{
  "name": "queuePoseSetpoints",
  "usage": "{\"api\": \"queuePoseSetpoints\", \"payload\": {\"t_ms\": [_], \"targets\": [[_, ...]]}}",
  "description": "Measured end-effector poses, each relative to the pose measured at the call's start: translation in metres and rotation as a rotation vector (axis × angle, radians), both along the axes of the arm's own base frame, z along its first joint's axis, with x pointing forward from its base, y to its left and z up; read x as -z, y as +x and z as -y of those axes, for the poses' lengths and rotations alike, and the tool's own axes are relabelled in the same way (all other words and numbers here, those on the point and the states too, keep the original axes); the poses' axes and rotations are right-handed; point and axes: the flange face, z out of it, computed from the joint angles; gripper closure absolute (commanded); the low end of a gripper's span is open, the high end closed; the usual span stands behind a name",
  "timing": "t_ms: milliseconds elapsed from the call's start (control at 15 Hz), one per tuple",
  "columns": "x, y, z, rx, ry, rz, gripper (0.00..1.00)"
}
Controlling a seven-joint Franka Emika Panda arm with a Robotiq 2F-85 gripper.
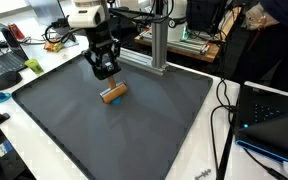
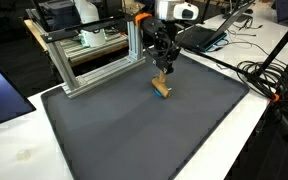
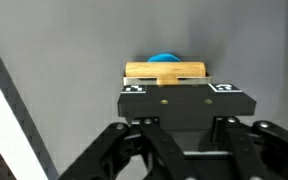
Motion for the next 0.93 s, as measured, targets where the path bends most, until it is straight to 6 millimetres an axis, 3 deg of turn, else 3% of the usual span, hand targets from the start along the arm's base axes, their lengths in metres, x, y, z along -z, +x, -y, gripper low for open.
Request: {"api": "queuePoseSetpoints", "payload": {"t_ms": [933], "targets": [[0.002,-0.001,-0.013,-0.133,-0.028,-0.007,0.78]]}}
